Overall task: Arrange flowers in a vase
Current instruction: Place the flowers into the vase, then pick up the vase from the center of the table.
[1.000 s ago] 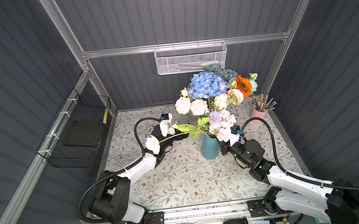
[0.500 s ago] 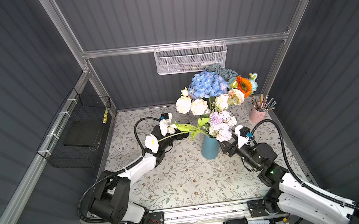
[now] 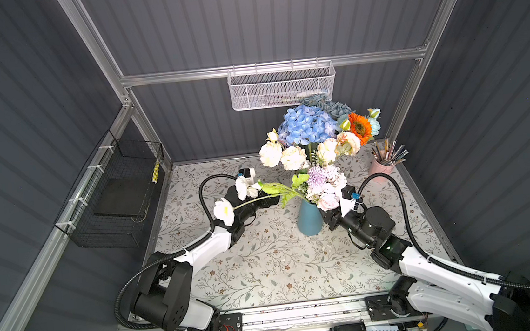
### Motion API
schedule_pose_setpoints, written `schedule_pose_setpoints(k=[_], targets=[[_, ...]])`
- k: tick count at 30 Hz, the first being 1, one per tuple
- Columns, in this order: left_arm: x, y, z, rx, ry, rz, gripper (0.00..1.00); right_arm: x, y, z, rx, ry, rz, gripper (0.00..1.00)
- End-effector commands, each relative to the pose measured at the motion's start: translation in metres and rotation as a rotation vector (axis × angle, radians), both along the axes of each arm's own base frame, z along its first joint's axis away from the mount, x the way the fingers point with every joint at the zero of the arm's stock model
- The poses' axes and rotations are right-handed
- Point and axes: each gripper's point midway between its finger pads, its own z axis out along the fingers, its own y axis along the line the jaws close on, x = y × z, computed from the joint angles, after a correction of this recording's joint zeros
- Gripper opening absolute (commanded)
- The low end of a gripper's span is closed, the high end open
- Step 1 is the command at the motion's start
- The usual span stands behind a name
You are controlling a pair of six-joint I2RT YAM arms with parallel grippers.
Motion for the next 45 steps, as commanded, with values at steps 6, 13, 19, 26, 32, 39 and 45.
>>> schedule_pose_setpoints(k=[6, 13, 19, 26, 32, 39, 45], targets=[[-0.004, -0.004, 0.007, -0.022, -0.019, -0.020, 1.00, -0.004, 0.007, -0.026, -0.019, 0.109, 0.038, 0.41], [-0.005, -0.002, 0.009, -0.020, -0.022, -0.012, 1.00, -0.004, -0.009, -0.039, -0.088, 0.134, -0.034, 0.49], [-0.001, 0.009, 0.008, 0.003, -0.009, 0.054, 1.00, -0.022, -0.028, -0.031, -0.128, 0.122, -0.053, 0.87], [0.008, 0.001, 0.006, -0.013, 0.017, 0.041, 1.00, -0.040, -0.044, -0.048, -0.125, 0.185, -0.067, 0.99], [0.008, -0.012, 0.000, -0.030, 0.037, 0.000, 1.00, -0.035, -0.036, -0.058, -0.095, 0.149, -0.045, 0.99], [0.001, -0.027, -0.012, -0.033, 0.059, -0.034, 1.00, -0.012, -0.013, -0.054, -0.084, 0.010, -0.022, 0.99], [-0.003, -0.040, -0.020, -0.041, 0.076, -0.069, 1.00, 0.009, 0.002, -0.050, -0.057, -0.071, -0.027, 0.99]])
